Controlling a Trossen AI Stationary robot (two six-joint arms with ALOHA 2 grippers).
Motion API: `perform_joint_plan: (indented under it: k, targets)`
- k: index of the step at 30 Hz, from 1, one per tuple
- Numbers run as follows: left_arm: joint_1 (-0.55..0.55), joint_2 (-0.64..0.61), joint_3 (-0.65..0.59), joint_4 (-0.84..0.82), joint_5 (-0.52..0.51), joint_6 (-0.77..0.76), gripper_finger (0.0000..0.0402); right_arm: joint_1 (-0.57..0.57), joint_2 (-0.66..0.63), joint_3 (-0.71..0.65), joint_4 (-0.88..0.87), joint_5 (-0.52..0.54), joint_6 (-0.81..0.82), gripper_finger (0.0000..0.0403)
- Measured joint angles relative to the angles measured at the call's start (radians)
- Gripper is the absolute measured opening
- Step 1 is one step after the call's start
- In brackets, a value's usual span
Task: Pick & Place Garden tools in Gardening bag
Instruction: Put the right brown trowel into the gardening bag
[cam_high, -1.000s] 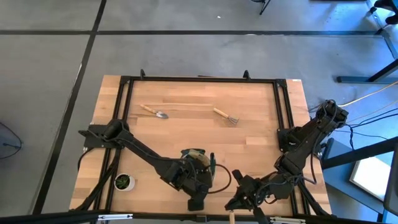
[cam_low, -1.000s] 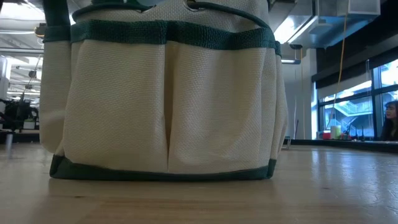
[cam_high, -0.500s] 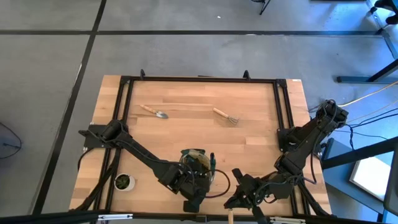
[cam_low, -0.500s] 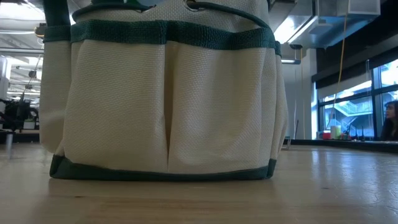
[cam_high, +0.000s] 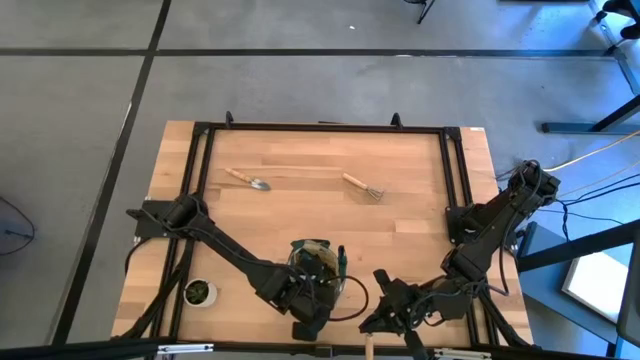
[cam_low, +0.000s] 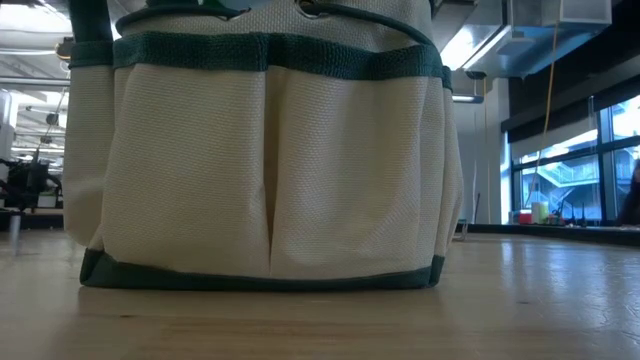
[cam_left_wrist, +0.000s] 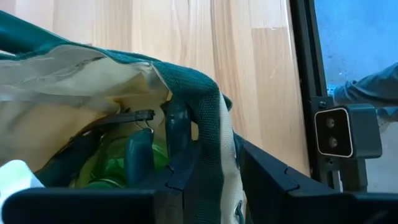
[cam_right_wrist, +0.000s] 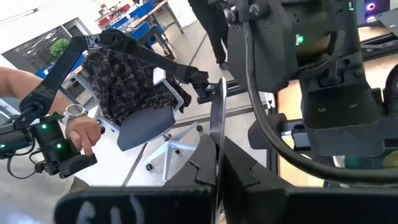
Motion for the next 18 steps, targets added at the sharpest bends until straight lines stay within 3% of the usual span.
perform_joint_plan:
  k: [7,15,18]
  targets:
    - [0.002,0.013,0.000,-0.003,0.005,-0.025,0.0089,0.000,0.000,0.000,0.000,0.056,0.000,0.0000]
    - [0.002,0.042,0.002,-0.002,0.035,-0.069,0.0014,0.000,0.000,0.000,-0.001,0.101,-0.012,0.0000]
    - [0.002,0.042,0.010,-0.008,0.037,-0.105,0.0005,0.000,0.000,0.000,-0.005,0.129,-0.052,0.0000]
